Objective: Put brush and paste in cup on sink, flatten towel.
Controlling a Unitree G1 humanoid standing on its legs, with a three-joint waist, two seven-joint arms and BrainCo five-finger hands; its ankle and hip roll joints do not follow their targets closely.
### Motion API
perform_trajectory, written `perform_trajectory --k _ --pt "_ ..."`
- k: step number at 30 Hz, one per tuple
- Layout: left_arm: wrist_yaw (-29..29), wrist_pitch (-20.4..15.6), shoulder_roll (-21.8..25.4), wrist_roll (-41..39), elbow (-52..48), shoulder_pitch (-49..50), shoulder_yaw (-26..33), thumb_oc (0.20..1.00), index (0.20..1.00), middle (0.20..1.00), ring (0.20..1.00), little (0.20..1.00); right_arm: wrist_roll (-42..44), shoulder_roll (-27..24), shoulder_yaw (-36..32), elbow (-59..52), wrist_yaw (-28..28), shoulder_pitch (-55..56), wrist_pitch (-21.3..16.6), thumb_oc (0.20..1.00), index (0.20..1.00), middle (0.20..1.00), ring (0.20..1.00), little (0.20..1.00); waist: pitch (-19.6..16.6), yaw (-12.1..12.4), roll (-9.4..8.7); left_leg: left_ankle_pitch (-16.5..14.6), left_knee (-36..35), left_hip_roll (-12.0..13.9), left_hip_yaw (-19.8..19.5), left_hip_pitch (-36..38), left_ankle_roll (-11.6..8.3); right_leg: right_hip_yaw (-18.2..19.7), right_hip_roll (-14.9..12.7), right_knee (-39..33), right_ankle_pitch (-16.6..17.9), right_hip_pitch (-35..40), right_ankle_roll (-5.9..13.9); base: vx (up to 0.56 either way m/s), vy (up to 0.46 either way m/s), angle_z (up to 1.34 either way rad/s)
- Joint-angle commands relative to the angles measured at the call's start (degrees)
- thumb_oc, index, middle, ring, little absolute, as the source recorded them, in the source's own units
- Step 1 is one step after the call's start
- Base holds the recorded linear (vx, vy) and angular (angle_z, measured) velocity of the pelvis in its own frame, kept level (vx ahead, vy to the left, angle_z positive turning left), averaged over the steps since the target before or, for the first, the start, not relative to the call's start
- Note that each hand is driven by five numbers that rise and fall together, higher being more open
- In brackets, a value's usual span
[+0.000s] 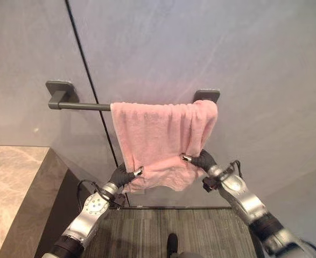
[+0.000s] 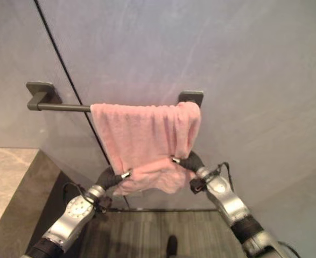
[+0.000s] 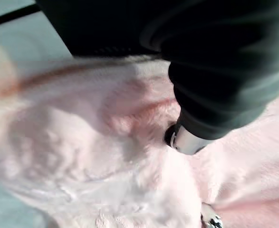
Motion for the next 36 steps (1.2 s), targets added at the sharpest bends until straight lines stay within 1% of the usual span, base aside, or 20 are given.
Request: perform_trajectory --k 1,3,4,5,7,8,10,12,13,16,19,20,21,22,25,27,30,31,33,36 --pt "3.6 -6.9 3.1 4.6 -11.5 -0.8 7.3 0.200 0.200 0.200 0.200 0.200 12.6 1.0 -6.7 -13.1 3.7 0.4 -8.4 0.200 0.200 0.200 0.200 0.200 0.1 0.0 0.33 5.7 0.2 -1.1 1.3 -6.4 0.85 -0.9 -4.0 0.5 -5.7 7.7 5.76 0.04 -0.008 0.06" --pt "5.4 -8.1 2.8 5.7 -13.6 0.2 9.3 0.200 0.200 0.200 0.200 0.200 14.4 2.3 -6.9 -15.0 3.9 1.3 -8.9 0.200 0.200 0.200 0.200 0.200 0.0 0.0 0.27 5.6 0.2 -1.1 1.3 -6.5 0.78 -1.1 -4.1 0.5 -5.7 7.6 5.79 0.03 -0.006 0.10" --pt "11.6 -10.6 -0.4 8.0 -15.1 2.7 12.8 0.200 0.200 0.200 0.200 0.200 17.5 5.8 -5.5 -19.0 3.5 1.8 -10.3 0.200 0.200 0.200 0.200 0.200 -0.1 0.6 0.05 5.5 0.2 -1.0 1.2 -6.5 0.53 -1.5 -4.2 0.5 -5.9 7.7 5.77 0.02 -0.001 0.10" --pt "11.6 -10.6 -0.4 8.0 -15.1 2.8 12.8 0.200 0.200 0.200 0.200 0.200 17.5 5.8 -5.5 -19.0 3.5 1.8 -10.3 0.200 0.200 0.200 0.200 0.200 -0.1 0.5 0.05 5.5 0.2 -1.0 1.2 -6.6 0.53 -1.5 -4.2 0.5 -5.9 7.7 5.77 0.03 -0.005 0.07" --pt "18.0 -10.6 -4.6 9.8 -10.1 4.9 13.0 0.200 0.200 0.200 0.200 0.200 12.8 7.2 -2.9 -17.2 -0.8 1.3 -10.9 0.200 0.200 0.200 0.200 0.200 -0.1 1.3 -0.12 5.6 0.2 -0.9 1.1 -6.6 0.39 -2.0 -4.4 0.5 -5.9 7.9 5.73 0.01 -0.016 0.04" --pt "17.6 -10.0 -5.1 9.5 -6.9 5.2 11.4 0.200 0.200 0.200 0.200 0.200 10.3 7.9 -2.3 -14.4 -2.7 1.0 -10.6 0.200 0.200 0.200 0.200 0.200 0.0 1.3 -0.02 5.6 0.2 -1.0 1.1 -6.6 0.49 -2.1 -4.4 0.4 -5.9 8.0 5.75 -0.01 -0.008 0.03" --pt "16.7 -5.8 -5.5 10.2 1.0 5.0 7.5 0.200 0.200 0.200 0.200 0.200 4.3 10.5 0.2 -3.4 -8.5 -0.1 -8.4 0.200 0.200 0.200 0.200 0.200 0.3 1.7 0.33 5.7 0.2 -1.2 0.8 -6.6 0.76 -2.2 -4.5 0.4 -5.6 8.2 5.76 -0.02 0.013 0.01" --pt "13.3 -1.5 -6.7 2.2 5.7 4.7 4.4 0.200 0.200 0.200 0.200 0.200 -6.5 12.0 1.6 2.4 -15.7 -1.8 -3.8 0.200 0.200 0.200 0.200 0.200 0.7 1.7 1.11 5.9 0.2 -1.3 1.0 -6.6 1.14 -2.2 -4.5 0.5 -5.3 8.0 5.73 -0.05 0.044 0.04" --pt "13.9 1.1 -6.4 0.9 3.1 3.8 3.8 0.200 0.200 0.200 0.200 0.200 3.3 14.0 3.6 2.1 -15.1 -3.3 -2.9 0.200 0.200 0.200 0.200 0.200 1.1 2.0 1.33 6.0 0.2 -1.3 0.8 -6.8 1.23 -2.2 -4.6 0.6 -5.2 7.8 5.71 -0.03 0.042 0.00" --pt "13.7 -1.3 -3.7 4.7 -2.3 4.2 6.1 0.200 0.200 0.200 0.200 0.200 -0.1 10.0 3.4 -3.6 -10.6 -4.2 -4.3 0.200 0.200 0.200 0.200 0.200 1.4 2.3 1.02 6.0 0.2 -1.3 0.7 -7.0 1.18 -2.1 -4.6 0.6 -5.4 7.6 5.81 0.00 0.000 0.00" --pt "16.8 -5.6 -5.1 4.7 -4.9 5.1 8.2 0.200 0.200 0.200 0.200 0.200 3.0 9.9 3.1 -6.5 -8.8 -2.1 -6.9 0.200 0.200 0.200 0.200 0.200 1.4 2.7 0.42 5.9 0.2 -1.3 0.2 -7.3 0.99 -2.8 -5.0 0.5 -5.6 7.9 5.88 0.01 -0.011 0.07" --pt "20.2 -7.0 -6.1 6.3 -4.5 4.6 9.0 0.200 0.200 0.200 0.200 0.200 2.9 10.3 3.4 -5.6 -10.0 -1.5 -8.0 0.200 0.200 0.200 0.200 0.200 1.4 2.8 0.24 6.0 0.2 -1.4 0.0 -7.4 0.87 -3.0 -5.1 0.5 -5.6 7.9 5.88 0.02 -0.017 0.15" --pt "28.6 -9.2 -7.0 11.3 -4.1 2.8 11.9 0.200 0.200 0.200 0.200 0.200 -2.3 9.5 3.8 -6.8 -13.2 -1.8 -9.1 0.200 0.200 0.200 0.200 0.200 1.5 3.1 0.02 5.9 0.2 -1.4 -0.1 -7.3 0.60 -3.2 -5.2 0.5 -5.8 8.1 5.95 0.00 -0.024 0.17" --pt "33.8 -10.8 -7.6 15.6 -5.6 2.4 13.3 0.200 0.200 0.200 0.200 0.200 -7.0 6.7 4.1 -12.9 -13.0 -2.8 -11.1 0.200 0.200 0.200 0.200 0.200 1.6 3.1 -0.10 6.1 0.2 -1.3 -0.2 -7.7 0.38 -3.5 -5.2 0.5 -5.7 7.9 6.00 0.00 -0.027 0.14" --pt "34.5 -11.9 -5.9 20.1 -11.6 3.0 11.9 0.200 0.200 0.200 0.200 0.200 -0.6 6.0 4.4 -19.3 -10.2 -1.3 -13.8 0.200 0.200 0.200 0.200 0.200 1.8 3.2 -0.23 6.1 0.2 -1.2 -0.4 -8.2 0.22 -3.8 -5.4 0.5 -5.7 7.6 6.17 0.00 -0.013 0.06" --pt "33.7 -11.0 -5.2 20.2 -9.9 3.9 10.4 0.200 0.200 0.200 0.200 0.200 -1.3 7.0 5.3 -17.2 -11.2 -1.5 -13.6 0.200 0.200 0.200 0.200 0.200 1.7 3.3 -0.26 6.0 0.2 -1.3 -0.4 -8.2 0.30 -4.0 -5.6 0.4 -5.7 7.8 6.25 0.00 0.000 0.00" --pt "29.1 -8.5 -6.1 13.6 -1.7 4.6 7.3 0.200 0.200 0.200 0.200 0.200 -9.0 7.1 5.4 -9.3 -15.3 -1.2 -10.3 0.200 0.200 0.200 0.200 0.200 2.0 3.0 0.16 6.3 0.2 -1.5 -0.5 -8.2 0.59 -4.0 -5.6 0.4 -5.3 7.6 6.28 0.00 0.007 0.01" --pt "25.6 -7.8 -7.1 7.7 0.9 5.1 5.9 0.200 0.200 0.200 0.200 0.200 -11.8 7.7 5.9 -6.1 -16.4 -0.7 -8.5 0.200 0.200 0.200 0.200 0.200 2.3 2.8 0.42 6.1 0.2 -1.5 -0.6 -8.0 0.74 -4.0 -5.7 0.4 -5.4 7.9 6.30 0.00 0.000 0.00" --pt "18.6 -3.0 -7.1 3.0 5.1 5.4 3.3 0.200 0.200 0.200 0.200 0.200 -15.7 8.0 5.9 -0.1 -16.1 -0.4 -5.9 0.200 0.200 0.200 0.200 0.200 2.1 2.2 0.95 6.3 0.2 -1.7 -0.5 -8.3 1.00 -3.8 -5.7 0.2 -5.1 7.6 6.29 0.00 0.000 0.00" --pt "16.7 -0.6 -6.7 5.0 7.3 5.1 3.7 0.200 0.200 0.200 0.200 0.200 -13.8 9.9 5.7 6.3 -15.3 0.6 -3.7 0.200 0.200 0.200 0.200 0.200 1.8 1.5 1.21 6.0 0.2 -1.6 -0.2 -7.9 1.02 -3.4 -5.7 0.1 -5.1 7.6 6.29 0.02 0.029 -0.03"
